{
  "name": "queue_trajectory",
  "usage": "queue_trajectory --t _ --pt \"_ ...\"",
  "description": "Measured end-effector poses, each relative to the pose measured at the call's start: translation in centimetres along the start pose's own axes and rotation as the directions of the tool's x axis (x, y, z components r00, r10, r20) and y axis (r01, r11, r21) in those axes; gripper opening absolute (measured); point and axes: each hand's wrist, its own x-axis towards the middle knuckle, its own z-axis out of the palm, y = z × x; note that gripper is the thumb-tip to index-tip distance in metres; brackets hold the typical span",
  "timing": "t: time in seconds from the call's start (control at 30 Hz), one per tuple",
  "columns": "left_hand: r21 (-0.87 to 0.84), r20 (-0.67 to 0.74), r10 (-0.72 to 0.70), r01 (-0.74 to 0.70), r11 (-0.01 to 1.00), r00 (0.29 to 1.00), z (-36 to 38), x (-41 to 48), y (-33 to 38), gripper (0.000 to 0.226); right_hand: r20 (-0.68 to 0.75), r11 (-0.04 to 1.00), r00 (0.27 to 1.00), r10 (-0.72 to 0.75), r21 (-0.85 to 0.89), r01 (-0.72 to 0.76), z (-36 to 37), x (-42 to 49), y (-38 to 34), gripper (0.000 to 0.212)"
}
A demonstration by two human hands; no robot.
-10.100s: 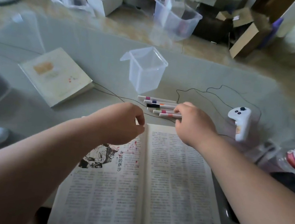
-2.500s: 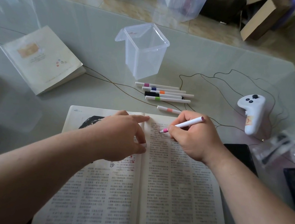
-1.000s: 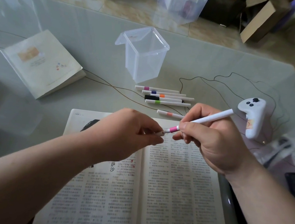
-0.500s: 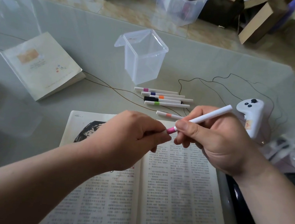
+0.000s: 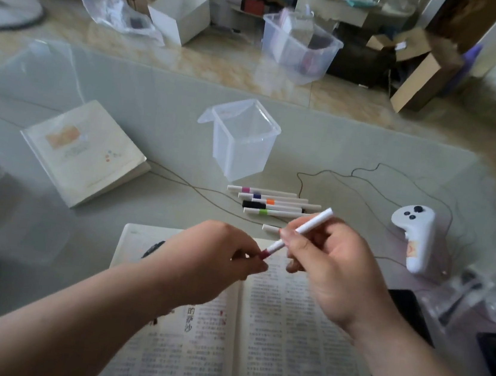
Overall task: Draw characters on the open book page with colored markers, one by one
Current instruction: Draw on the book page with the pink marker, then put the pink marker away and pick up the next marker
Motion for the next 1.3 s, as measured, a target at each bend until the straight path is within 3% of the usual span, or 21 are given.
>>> queue_trajectory --t 0.1,0.17,0.23,0.3,0.4,0.47,0.53,0.7,0.8,0.87,0.97,1.07,1.3 --pt "-0.05 -0.007 -0.049 0.048 0.998 0.999 -2.1 -0.1 -0.7 0.032 -0.09 0.998 0.994 -0.058 0.012 0.059 -0.3 0.0 -0.6 0.01" --pt "-0.119 -0.166 -0.054 0.034 0.992 0.985 -3.5 -0.1 -1.0 0.031 -0.105 0.993 0.988 -0.113 -0.034 0.11 -0.3 0.0 -1.1 0.009" --pt "-0.2 -0.4 -0.079 -0.003 0.98 0.913 -4.8 -0.1 -1.0 0.013 -0.106 0.982 0.979 -0.177 -0.08 0.169 0.1 0.2 -1.9 0.008" --pt "-0.285 -0.555 -0.142 -0.028 0.958 0.819 -5.5 -0.1 -1.0 0.028 -0.116 0.97 0.965 -0.234 -0.091 0.224 0.7 0.7 -3.3 0.01" --pt "-0.343 -0.66 -0.212 -0.037 0.939 0.72 -6.3 -0.1 -1.5 0.039 -0.169 0.91 0.907 -0.385 -0.236 0.342 1.8 2.9 -6.3 0.003" --pt "-0.359 -0.686 -0.23 -0.047 0.932 0.69 -6.5 -0.1 -2.0 0.041 -0.211 0.867 0.863 -0.459 -0.317 0.384 2.7 5.2 -8.1 0.006" --pt "-0.355 -0.689 -0.223 -0.053 0.934 0.69 -6.5 0.0 -2.1 0.041 -0.234 0.86 0.852 -0.469 -0.341 0.38 3.5 7.7 -9.0 0.01" --pt "-0.329 -0.666 -0.207 -0.033 0.944 0.717 -6.2 0.2 -2.0 0.039 -0.179 0.87 0.92 -0.348 -0.427 0.246 4.2 10.5 -7.5 0.029" --pt "-0.304 -0.644 -0.188 -0.022 0.953 0.741 -6.0 0.2 -1.9 0.039 -0.193 0.83 0.94 -0.283 -0.54 0.139 2.8 9.8 -4.9 0.02" --pt "-0.28 -0.608 -0.182 0.005 0.96 0.773 -5.7 0.1 -1.7 0.04 -0.164 0.741 0.968 -0.189 -0.671 0.031 1.5 9.3 -2.8 0.013" --pt "-0.257 -0.554 -0.177 0.035 0.966 0.814 -5.2 0.1 -1.5 0.04 -0.096 0.478 0.99 0.103 -0.868 -0.134 -0.1 8.4 -0.4 0.015" --pt "-0.225 -0.512 -0.163 0.051 0.973 0.843 -5.0 0.1 -1.3 0.04 -0.022 0.35 0.963 0.269 -0.929 -0.119 -0.4 7.4 0.7 0.026" --pt "-0.127 -0.278 -0.163 0.132 0.983 0.947 -3.8 0.2 -1.3 0.035 0.083 0.312 0.97 0.229 -0.95 0.007 0.1 7.0 0.8 0.012"
